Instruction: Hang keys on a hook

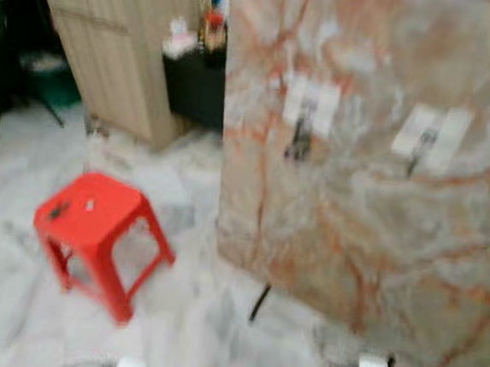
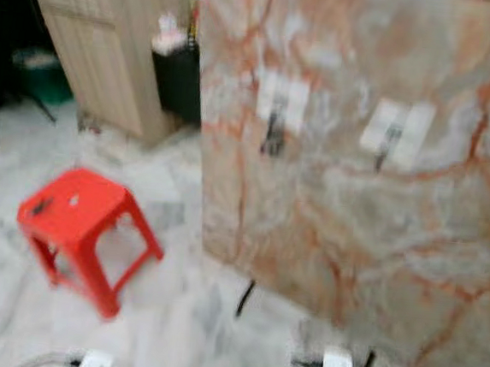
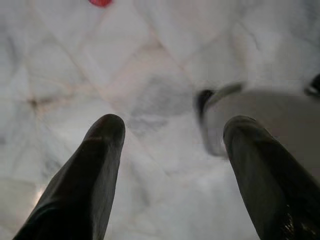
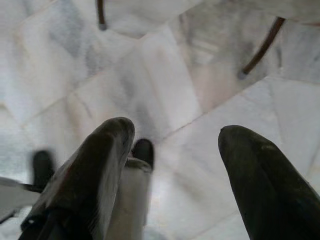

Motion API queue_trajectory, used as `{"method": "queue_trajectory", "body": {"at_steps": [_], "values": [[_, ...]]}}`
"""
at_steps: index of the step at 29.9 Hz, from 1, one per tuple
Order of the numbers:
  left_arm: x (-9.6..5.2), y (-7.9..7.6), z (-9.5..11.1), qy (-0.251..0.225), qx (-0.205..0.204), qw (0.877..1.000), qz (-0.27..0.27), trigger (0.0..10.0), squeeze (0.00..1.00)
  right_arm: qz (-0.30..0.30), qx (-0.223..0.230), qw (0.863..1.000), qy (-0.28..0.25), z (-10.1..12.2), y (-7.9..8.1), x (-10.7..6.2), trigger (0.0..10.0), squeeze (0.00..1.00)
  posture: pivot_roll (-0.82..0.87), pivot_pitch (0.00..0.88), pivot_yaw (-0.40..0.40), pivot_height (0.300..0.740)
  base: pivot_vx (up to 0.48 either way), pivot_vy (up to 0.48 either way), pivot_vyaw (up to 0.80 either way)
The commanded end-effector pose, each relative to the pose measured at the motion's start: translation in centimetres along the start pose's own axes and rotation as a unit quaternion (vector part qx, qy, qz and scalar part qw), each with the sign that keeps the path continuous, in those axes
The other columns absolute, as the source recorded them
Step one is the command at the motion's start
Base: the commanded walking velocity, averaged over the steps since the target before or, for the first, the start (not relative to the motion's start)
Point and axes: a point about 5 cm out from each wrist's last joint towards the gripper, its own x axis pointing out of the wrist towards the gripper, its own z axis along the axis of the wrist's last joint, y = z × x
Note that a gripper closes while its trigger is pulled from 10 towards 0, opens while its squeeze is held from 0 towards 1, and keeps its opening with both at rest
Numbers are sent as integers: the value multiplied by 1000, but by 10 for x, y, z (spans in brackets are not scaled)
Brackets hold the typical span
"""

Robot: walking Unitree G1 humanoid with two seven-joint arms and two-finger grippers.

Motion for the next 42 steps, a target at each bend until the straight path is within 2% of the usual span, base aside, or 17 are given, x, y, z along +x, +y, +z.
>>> {"method": "queue_trajectory", "body": {"at_steps": [1, 18, 27, 42], "values": [[-2, 8, -13, 19, 8, 1000, 6, 10000, 0, 9, 1, 1000, -6, 2, 7, 1, 10000, 0, -8, 0, -17, 740, 0, 480, 0], [-1, 0, -9, 10, 9, 1000, -5, 10000, 0, 12, 1, 1000, -3, -2, 0, -1, 10000, 0, -19, 0, -33, 740, 0, 480, 0], [-2, 4, -12, 12, 1, 1000, 2, 10000, 0, 11, -3, 1000, 3, -6, -1, -1, 10000, 0, 6, 0, -41, 740, 0, 480, 0], [0, 7, -2, 2, -2, 1000, 4, 10000, 0, 19, -14, 1000, -7, 2, 3, 0, 10000, 0, 9, 0, -47, 740, 0, 480, 0]]}}
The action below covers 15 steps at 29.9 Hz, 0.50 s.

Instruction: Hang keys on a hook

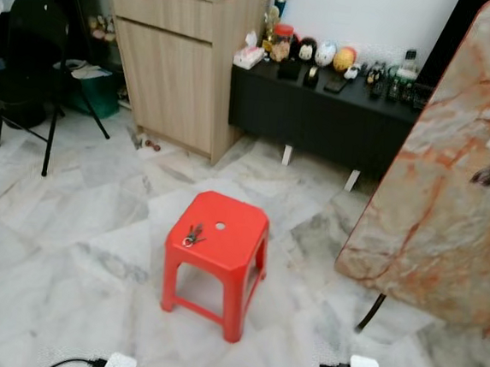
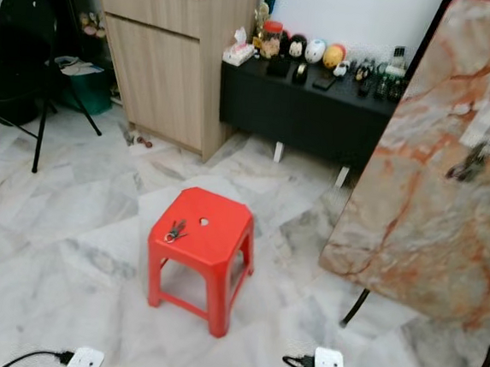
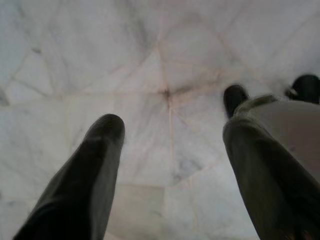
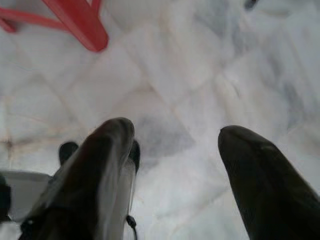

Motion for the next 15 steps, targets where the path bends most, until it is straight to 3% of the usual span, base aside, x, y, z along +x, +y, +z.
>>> {"method": "queue_trajectory", "body": {"at_steps": [1, 15], "values": [[0, 7, -3, 7, -1, 1000, 9, 10000, 0, 6, 1, 1000, -8, 6, 6, 1, 10000, 0, 9, 0, -47, 740, 0, 480, 0], [0, 8, -1, 3, 11, 1000, 3, 10000, 0, 5, 3, 1000, -10, 7, 9, 2, 10000, 0, 1, 0, -22, 740, 0, 480, 0]]}}
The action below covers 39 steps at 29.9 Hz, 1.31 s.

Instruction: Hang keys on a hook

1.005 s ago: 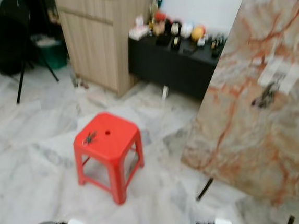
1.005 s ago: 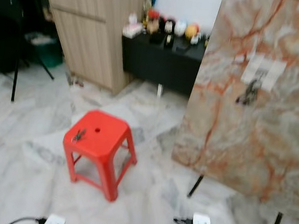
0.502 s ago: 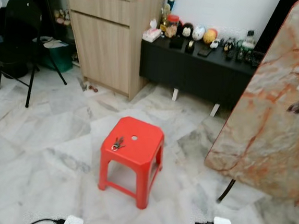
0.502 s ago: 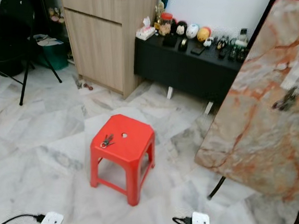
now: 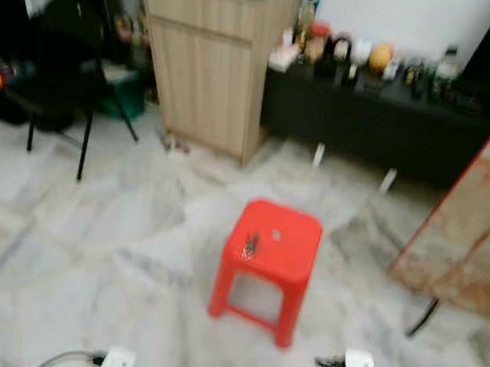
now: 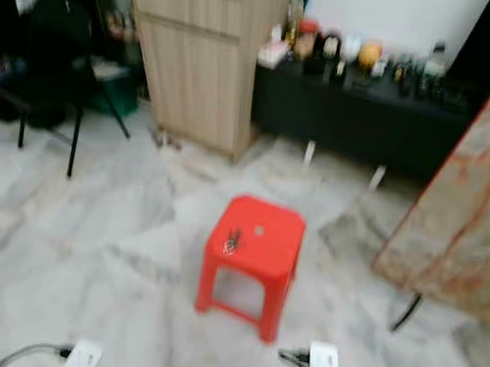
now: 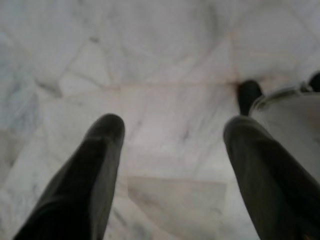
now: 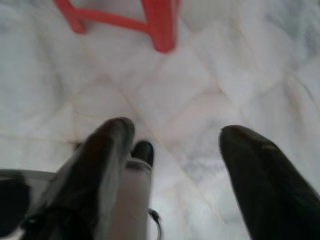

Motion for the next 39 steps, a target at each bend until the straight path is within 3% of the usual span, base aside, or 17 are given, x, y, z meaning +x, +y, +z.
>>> {"method": "queue_trajectory", "body": {"at_steps": [1, 14, 20, 39], "values": [[0, 3, -3, 3, 6, 1000, 1, 10000, 0, 0, 3, 1000, -2, 2, 2, 0, 10000, 0, 1, 0, -22, 740, 0, 480, 0], [-1, 3, -5, 7, 9, 1000, 1, 10000, 0, 0, -10, 1000, 8, 0, 2, 0, 10000, 0, 3, 0, -24, 740, 0, 480, -459], [-1, 4, -4, 5, 6, 1000, 6, 10000, 0, 0, -2, 1000, -1, 3, 2, 1, 10000, 0, 4, 0, -26, 740, 0, 356, 0], [0, -1, 0, -12, -29, 999, -12, 10000, 0, -2, 7, 1000, -10, 7, 3, 1, 10000, 0, 12, 0, -32, 740, 0, 0, 0]]}}
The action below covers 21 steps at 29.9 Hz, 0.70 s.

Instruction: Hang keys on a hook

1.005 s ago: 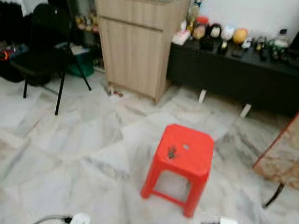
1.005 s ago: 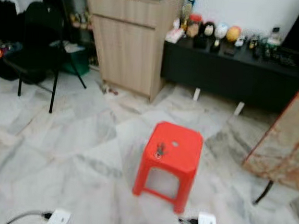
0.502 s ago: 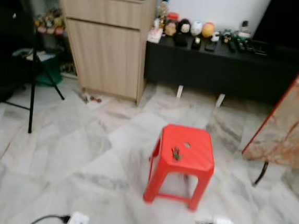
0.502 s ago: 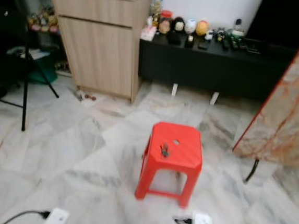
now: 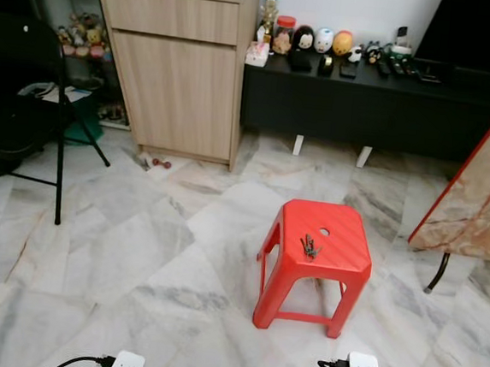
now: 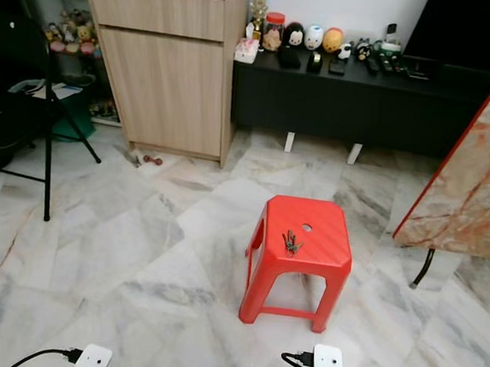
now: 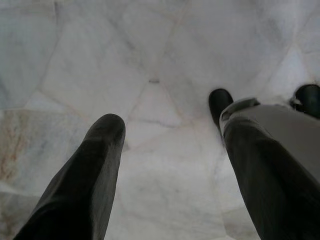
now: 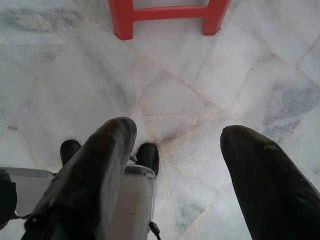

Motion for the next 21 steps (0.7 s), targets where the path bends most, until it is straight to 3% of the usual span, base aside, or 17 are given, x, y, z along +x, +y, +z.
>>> {"method": "queue_trajectory", "body": {"at_steps": [1, 15, 21], "values": [[0, -2, -2, 6, -6, 1000, -4, 10000, 0, -5, 9, 1000, -4, 2, -3, 0, 10000, 0, 12, 0, -32, 740, 0, 0, 0], [-1, -4, -6, 11, -5, 1000, -10, 10000, 0, -5, 15, 1000, -9, 3, -3, 0, 10000, 0, 10, 0, -35, 740, 0, 0, 0], [-1, -5, -6, 12, -4, 1000, -11, 10000, 0, -6, 14, 1000, -10, 3, -3, 0, 10000, 0, 11, 0, -34, 740, 211, 0, 0]]}}
